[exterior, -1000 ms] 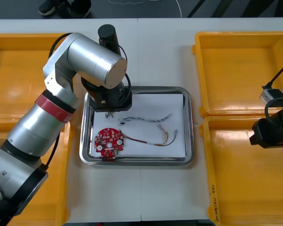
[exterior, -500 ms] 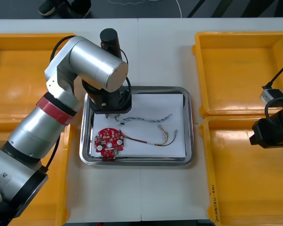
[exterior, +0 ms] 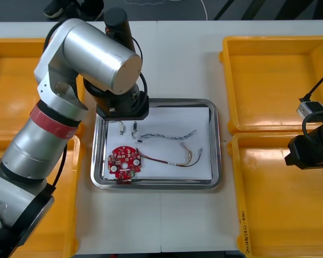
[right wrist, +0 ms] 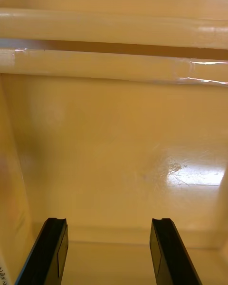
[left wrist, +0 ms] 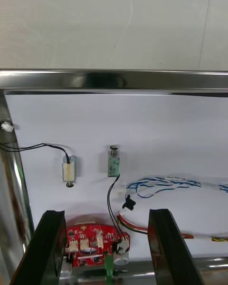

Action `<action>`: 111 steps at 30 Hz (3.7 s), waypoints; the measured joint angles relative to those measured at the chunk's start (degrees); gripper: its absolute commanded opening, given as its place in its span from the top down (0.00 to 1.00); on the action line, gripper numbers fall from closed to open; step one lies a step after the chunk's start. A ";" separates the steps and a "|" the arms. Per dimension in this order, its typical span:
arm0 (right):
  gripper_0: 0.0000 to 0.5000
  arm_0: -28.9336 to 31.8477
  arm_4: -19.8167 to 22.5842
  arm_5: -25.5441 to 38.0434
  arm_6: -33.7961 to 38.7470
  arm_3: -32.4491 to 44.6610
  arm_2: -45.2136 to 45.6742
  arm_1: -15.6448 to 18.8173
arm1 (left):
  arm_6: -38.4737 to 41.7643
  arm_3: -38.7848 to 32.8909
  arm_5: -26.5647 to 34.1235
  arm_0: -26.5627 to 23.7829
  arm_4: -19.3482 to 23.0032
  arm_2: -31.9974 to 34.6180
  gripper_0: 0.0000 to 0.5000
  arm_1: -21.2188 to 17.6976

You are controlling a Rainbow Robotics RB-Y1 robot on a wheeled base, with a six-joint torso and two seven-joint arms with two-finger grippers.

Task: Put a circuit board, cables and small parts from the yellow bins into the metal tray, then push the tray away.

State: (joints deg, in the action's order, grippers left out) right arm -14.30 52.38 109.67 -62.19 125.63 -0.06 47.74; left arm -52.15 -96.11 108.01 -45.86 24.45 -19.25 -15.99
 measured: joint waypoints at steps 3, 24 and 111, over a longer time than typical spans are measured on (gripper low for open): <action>0.00 0.00 0.00 0.00 0.00 0.00 0.00 0.00 | 0.00 -2.65 1.35 0.01 0.05 2.17 0.00 -0.07; 0.00 0.02 0.01 -0.01 0.00 -0.04 0.04 -0.02 | 0.00 -3.54 1.52 -3.33 13.57 7.81 0.00 -17.46; 0.00 -21.85 -2.83 -3.58 -44.18 2.04 -30.89 -10.67 | -21.29 -30.43 1.63 43.13 32.98 42.83 0.00 -35.94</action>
State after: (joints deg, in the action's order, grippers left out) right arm -36.15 49.54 106.10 -106.36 127.67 -30.95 37.08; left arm -73.45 -126.54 109.64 -2.73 57.43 23.58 -51.94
